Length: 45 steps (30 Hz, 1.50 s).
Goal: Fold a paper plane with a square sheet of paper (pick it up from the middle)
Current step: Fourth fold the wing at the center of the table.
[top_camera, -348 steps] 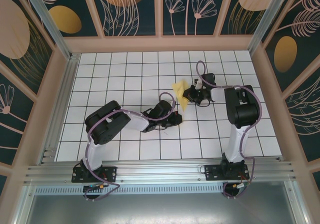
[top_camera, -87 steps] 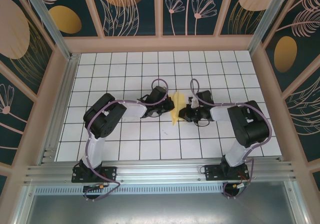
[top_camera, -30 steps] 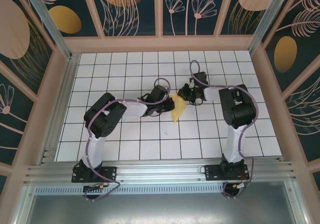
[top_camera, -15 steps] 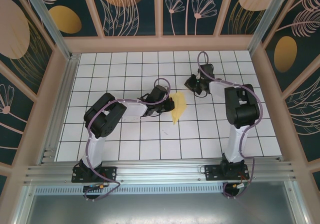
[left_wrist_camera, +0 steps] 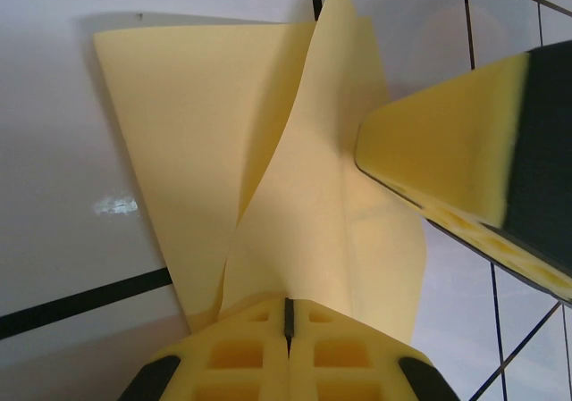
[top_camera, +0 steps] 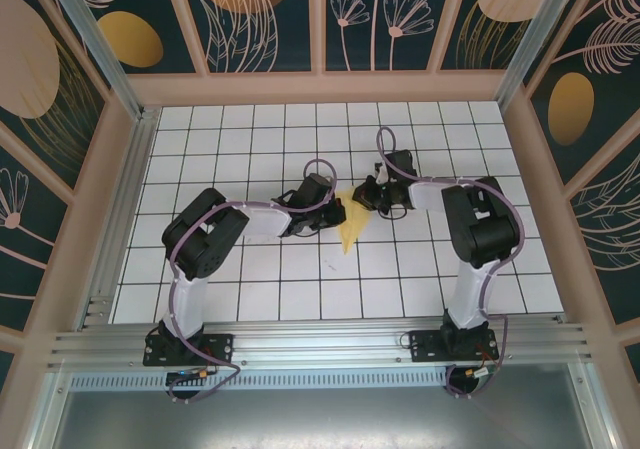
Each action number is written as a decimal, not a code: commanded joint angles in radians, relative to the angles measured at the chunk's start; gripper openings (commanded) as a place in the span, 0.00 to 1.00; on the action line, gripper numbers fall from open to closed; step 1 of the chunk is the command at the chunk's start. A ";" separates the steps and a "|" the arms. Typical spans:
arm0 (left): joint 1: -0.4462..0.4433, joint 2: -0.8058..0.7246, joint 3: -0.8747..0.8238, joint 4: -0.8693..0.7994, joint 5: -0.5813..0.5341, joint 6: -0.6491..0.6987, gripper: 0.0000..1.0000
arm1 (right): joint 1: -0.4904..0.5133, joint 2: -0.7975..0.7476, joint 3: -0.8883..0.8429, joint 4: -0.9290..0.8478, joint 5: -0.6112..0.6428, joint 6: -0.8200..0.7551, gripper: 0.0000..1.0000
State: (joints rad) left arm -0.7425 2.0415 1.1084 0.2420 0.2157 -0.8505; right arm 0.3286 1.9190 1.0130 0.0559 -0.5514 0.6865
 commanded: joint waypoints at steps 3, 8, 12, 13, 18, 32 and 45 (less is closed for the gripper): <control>-0.001 -0.041 -0.003 -0.051 -0.002 -0.002 0.00 | -0.006 0.073 0.033 0.010 -0.013 -0.025 0.03; -0.002 -0.088 -0.031 0.048 0.047 -0.017 0.10 | -0.007 0.089 0.017 0.004 0.002 -0.015 0.03; -0.001 -0.081 -0.016 0.106 0.071 -0.031 0.14 | -0.008 0.094 0.019 -0.012 0.009 -0.018 0.03; -0.001 -0.070 -0.002 0.096 0.069 -0.026 0.14 | -0.007 0.096 0.019 -0.014 0.010 -0.019 0.03; -0.001 0.020 0.073 0.044 0.063 -0.007 0.06 | -0.008 0.110 0.019 -0.016 0.011 -0.012 0.03; -0.004 0.072 0.067 -0.048 0.149 0.054 0.03 | -0.008 0.136 0.032 -0.058 0.042 0.011 0.02; -0.097 -0.010 -0.025 -0.115 0.223 0.160 0.03 | -0.012 0.196 0.055 -0.101 0.090 0.083 0.00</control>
State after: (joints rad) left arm -0.7845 2.0529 1.1240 0.2119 0.3607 -0.7090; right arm 0.3206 2.0136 1.0870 0.0441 -0.6094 0.7391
